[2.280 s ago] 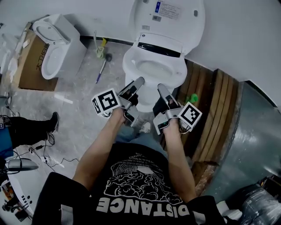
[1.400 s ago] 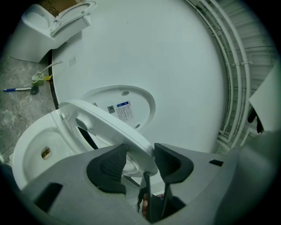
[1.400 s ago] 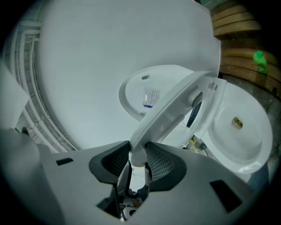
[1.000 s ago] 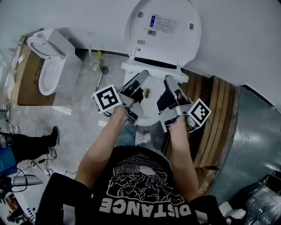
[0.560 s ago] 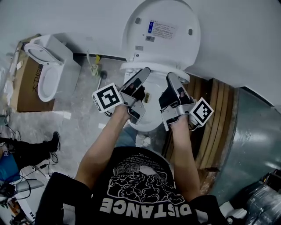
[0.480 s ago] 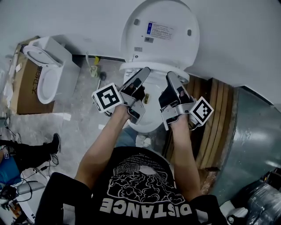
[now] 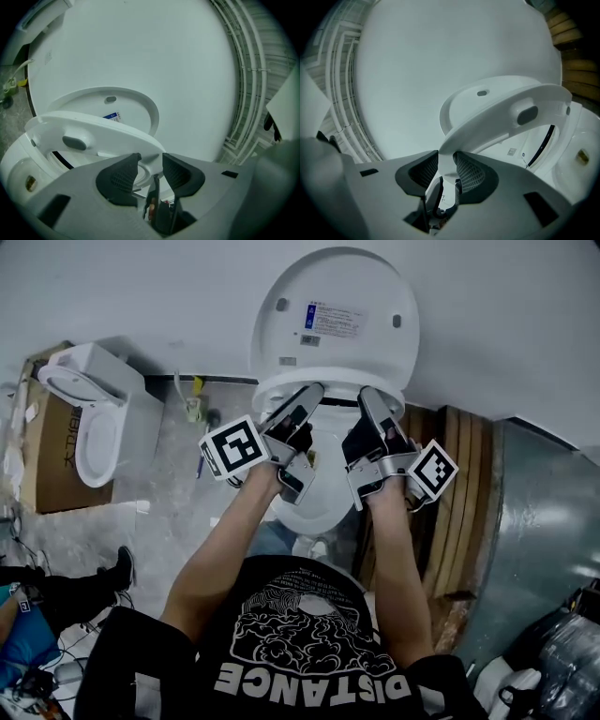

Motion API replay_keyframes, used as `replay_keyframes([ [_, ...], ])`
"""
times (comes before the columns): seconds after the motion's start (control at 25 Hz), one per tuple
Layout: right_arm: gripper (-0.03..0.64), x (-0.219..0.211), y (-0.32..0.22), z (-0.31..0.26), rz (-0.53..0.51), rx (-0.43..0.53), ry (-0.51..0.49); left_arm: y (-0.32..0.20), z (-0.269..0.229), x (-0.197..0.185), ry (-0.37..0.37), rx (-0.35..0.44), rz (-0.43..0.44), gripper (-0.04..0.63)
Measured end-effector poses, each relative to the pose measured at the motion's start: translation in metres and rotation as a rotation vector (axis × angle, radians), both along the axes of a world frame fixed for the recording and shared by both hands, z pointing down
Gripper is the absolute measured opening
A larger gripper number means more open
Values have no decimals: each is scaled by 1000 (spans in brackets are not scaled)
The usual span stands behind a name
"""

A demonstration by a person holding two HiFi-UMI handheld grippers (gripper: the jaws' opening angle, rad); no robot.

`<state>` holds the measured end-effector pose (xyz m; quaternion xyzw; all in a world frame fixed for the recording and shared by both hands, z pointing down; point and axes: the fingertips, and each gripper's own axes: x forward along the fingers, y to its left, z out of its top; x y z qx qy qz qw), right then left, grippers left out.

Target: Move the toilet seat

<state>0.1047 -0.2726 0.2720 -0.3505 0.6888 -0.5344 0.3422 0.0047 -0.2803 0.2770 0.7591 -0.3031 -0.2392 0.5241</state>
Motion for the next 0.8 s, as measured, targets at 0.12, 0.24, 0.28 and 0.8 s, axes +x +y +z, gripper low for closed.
replay_keyframes([
  [0.12, 107, -2, -42, 14, 12, -28, 37, -40, 10, -1, 2, -22, 8, 164],
  [0.24, 81, -3, -61, 23, 32, -50, 66, -59, 15, 0, 5, -33, 32, 155],
  [0.28, 80, -2, -61, 22, 41, -47, 72, -59, 14, 1, 4, -29, 41, 147],
  [0.8, 61, 3, -63, 0, 128, -6, 138, -61, -6, 8, -14, 22, 105, 107],
])
